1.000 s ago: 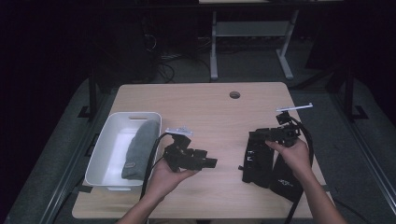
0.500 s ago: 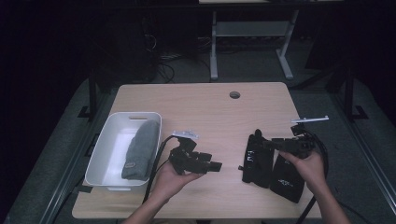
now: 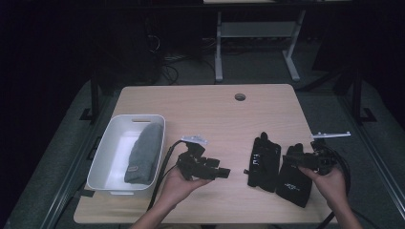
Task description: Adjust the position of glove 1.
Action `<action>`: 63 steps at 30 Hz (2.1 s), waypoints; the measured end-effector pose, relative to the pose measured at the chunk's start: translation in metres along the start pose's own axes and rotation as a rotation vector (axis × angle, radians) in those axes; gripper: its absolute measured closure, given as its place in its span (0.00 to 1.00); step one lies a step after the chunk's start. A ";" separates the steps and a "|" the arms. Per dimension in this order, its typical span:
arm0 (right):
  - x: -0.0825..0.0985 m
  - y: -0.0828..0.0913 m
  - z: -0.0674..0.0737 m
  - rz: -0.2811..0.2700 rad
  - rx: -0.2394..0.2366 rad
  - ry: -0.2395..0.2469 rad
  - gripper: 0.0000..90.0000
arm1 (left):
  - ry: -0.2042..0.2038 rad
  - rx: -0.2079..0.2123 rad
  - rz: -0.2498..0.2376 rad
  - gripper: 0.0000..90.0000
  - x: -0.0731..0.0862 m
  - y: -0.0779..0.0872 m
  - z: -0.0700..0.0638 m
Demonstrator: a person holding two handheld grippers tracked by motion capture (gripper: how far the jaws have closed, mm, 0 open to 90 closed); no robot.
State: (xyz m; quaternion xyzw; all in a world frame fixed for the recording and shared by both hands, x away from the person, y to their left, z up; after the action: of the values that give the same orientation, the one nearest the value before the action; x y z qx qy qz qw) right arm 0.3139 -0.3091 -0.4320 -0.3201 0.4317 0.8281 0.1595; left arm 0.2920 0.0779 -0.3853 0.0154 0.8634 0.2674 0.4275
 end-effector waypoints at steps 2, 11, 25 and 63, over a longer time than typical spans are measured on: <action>0.004 0.002 -0.003 0.005 0.018 0.001 0.47 | 0.003 0.001 -0.001 0.39 0.000 -0.001 0.000; 0.018 0.009 -0.017 0.015 0.081 0.025 0.48 | 0.016 0.005 0.005 0.39 0.004 -0.004 0.000; 0.038 0.003 -0.017 0.054 0.221 0.180 0.51 | 0.034 0.019 0.005 0.39 0.005 -0.007 0.002; 0.024 0.019 -0.002 0.001 0.140 0.156 0.86 | 0.027 0.006 0.003 0.39 0.007 -0.003 0.004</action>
State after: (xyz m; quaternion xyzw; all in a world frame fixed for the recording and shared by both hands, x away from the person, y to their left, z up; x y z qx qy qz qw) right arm 0.2865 -0.3218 -0.4378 -0.3716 0.4998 0.7684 0.1470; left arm 0.2911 0.0788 -0.3931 0.0143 0.8699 0.2659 0.4152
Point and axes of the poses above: each handheld gripper's, and its own axes: y roughly backward along the jaws, x roughly out of its underside, z roughly to its left, the point moved 1 cm from there along -y, roughly forward along the jaws, and after that the axes turned 7 degrees about -z, right-handed, at the moved point
